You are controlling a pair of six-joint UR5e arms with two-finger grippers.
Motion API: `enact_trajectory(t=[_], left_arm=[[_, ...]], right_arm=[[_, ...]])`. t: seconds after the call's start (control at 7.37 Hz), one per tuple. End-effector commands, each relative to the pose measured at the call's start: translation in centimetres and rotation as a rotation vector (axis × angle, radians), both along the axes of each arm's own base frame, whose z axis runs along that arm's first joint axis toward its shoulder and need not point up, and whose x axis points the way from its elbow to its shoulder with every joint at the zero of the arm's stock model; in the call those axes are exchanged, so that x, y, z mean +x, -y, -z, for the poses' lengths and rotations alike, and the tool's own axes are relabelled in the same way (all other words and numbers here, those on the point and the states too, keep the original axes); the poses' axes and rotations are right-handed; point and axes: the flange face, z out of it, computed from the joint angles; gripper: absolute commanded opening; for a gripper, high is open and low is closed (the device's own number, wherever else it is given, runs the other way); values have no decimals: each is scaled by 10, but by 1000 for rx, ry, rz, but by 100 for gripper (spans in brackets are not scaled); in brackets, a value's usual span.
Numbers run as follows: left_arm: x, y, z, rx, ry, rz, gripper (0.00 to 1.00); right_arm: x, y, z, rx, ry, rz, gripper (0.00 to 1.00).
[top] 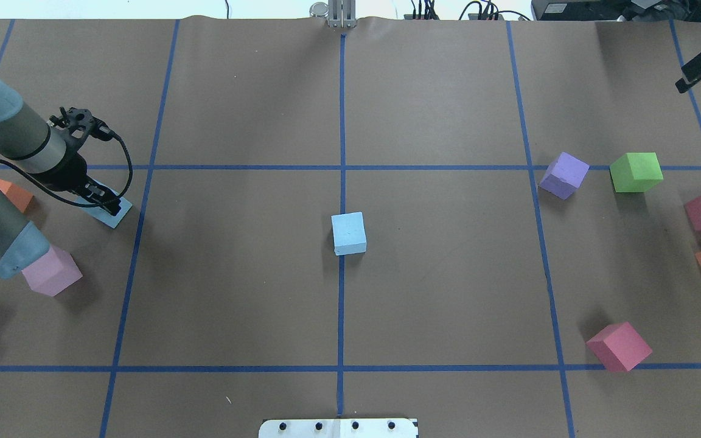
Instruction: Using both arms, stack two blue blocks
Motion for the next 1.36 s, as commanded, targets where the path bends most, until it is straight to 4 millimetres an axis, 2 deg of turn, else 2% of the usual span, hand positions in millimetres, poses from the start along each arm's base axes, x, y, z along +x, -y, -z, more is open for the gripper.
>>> enact_trajectory(t=[0.0,0.14,0.27,0.41,0.54,0.81,1.09,1.22], left_arm=[[5,7,25,-27,-12,30,67],[14,15,71,-94,-37,52,66],[13,11,127,-137,-37,84,66],[10,7,193,-215,-51,168,66],[9,3,237,-279,-89,252,66],[66,-33,302,-420,-125,354,66],[113,-57,333,-402,-124,369,66],[139,-53,349,-398,-116,368,66]], right_arm=[[33,-12,-26,-19,-12,-18,100],[38,-16,-34,-14,-15,-8,100],[45,-20,-40,-21,-17,-12,100],[52,-28,-53,-14,-22,3,100],[66,-35,-64,-8,-29,11,100],[88,-46,-84,1,-40,21,100],[105,-48,-106,1,-44,39,100],[111,-52,-110,7,-46,47,100]])
